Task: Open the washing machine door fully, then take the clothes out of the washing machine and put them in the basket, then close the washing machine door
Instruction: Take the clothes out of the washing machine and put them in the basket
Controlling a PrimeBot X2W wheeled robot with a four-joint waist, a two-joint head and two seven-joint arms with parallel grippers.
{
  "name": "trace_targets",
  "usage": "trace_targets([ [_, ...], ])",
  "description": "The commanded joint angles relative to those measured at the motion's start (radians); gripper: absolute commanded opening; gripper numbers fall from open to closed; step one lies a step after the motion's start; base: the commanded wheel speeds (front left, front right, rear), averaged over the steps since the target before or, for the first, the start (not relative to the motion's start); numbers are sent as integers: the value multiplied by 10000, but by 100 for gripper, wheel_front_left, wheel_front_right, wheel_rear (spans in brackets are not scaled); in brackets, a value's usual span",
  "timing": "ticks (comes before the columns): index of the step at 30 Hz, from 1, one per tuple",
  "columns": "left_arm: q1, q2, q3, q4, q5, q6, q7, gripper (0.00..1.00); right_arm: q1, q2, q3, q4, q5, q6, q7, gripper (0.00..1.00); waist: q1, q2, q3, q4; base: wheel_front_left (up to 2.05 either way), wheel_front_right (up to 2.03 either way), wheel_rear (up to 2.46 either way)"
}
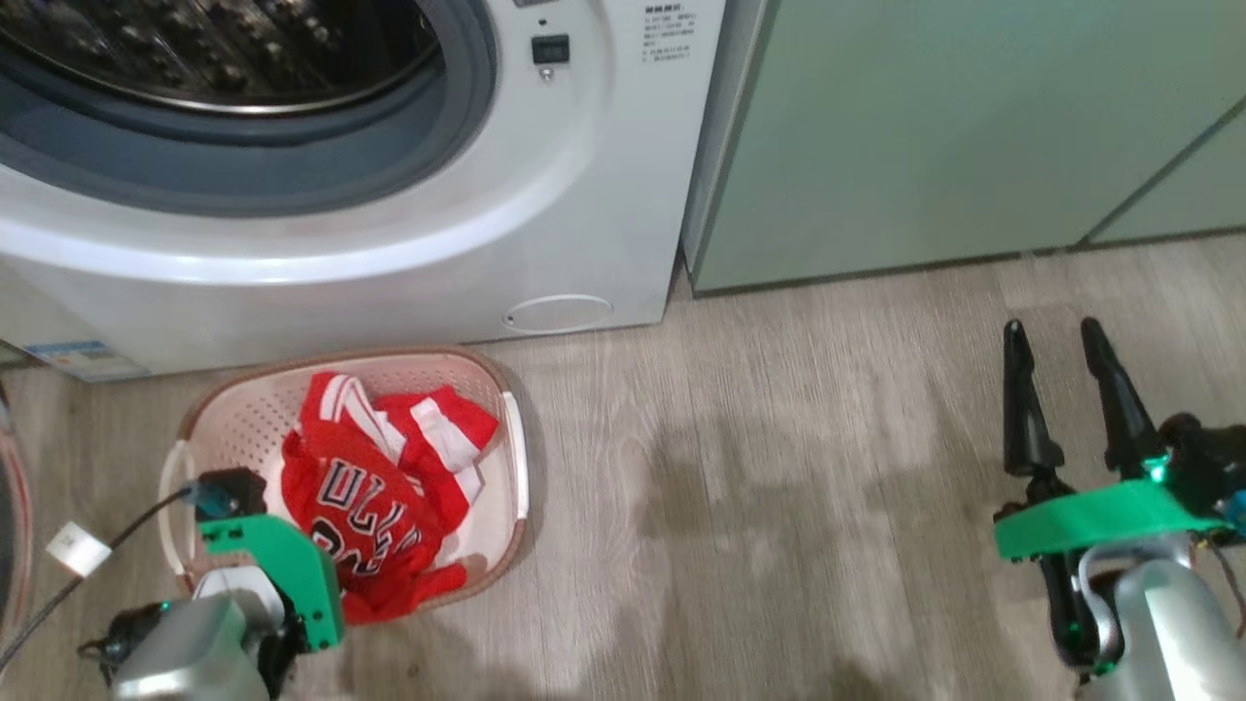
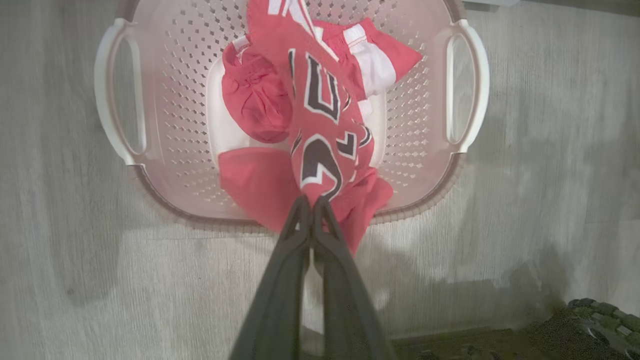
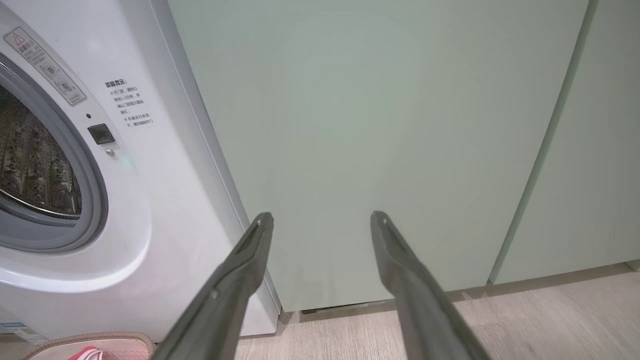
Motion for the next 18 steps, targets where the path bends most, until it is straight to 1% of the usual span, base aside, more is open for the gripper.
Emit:
trace_targets([
  [1, -567, 277, 333, -21, -81, -29, -154, 0, -302, -137, 189, -374, 23, -7, -63, 100, 1, -1, 285, -127, 0, 0, 0],
  [8, -1442, 348, 500, 342, -185, 132, -719, 0, -749, -83, 137, -597, -5, -7, -63, 100, 1, -1, 1460, -331, 0, 0, 0],
  [14, -2122, 404, 793, 532, -473, 360, -811, 0, -1230, -1, 203, -786, -79, -7, -63, 100, 1, -1, 2531, -493, 0, 0, 0],
  [18, -2385, 487, 892, 595, -548, 527, -1086, 0, -1456, 38, 160, -890, -115, -7, -63, 100, 1, -1, 2961, -565, 0, 0, 0],
])
